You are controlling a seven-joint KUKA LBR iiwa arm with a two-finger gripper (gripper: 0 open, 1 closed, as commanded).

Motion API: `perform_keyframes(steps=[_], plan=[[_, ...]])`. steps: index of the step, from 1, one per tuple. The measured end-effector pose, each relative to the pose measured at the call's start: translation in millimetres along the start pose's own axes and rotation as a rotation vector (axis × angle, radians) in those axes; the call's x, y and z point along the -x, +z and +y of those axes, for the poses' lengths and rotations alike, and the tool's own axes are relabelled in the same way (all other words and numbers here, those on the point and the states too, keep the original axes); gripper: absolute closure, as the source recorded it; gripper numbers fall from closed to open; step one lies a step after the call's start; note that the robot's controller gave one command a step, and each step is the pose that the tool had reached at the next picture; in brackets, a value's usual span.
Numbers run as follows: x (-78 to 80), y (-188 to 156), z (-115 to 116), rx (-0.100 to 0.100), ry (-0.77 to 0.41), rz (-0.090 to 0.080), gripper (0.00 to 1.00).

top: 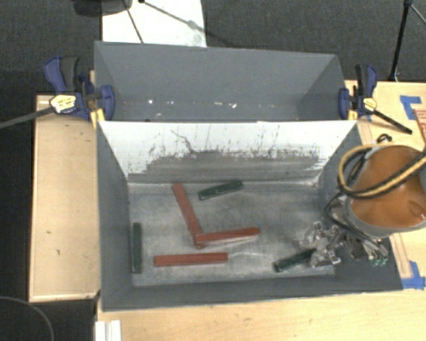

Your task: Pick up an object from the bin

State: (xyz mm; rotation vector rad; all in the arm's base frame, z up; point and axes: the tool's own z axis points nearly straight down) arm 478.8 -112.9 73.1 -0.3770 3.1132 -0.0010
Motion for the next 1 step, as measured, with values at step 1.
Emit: perform_keyframes(steps=[1], plan=[[22.3, -142.9, -23.5, 0.000, 0.010, 0.002, 1.00]])
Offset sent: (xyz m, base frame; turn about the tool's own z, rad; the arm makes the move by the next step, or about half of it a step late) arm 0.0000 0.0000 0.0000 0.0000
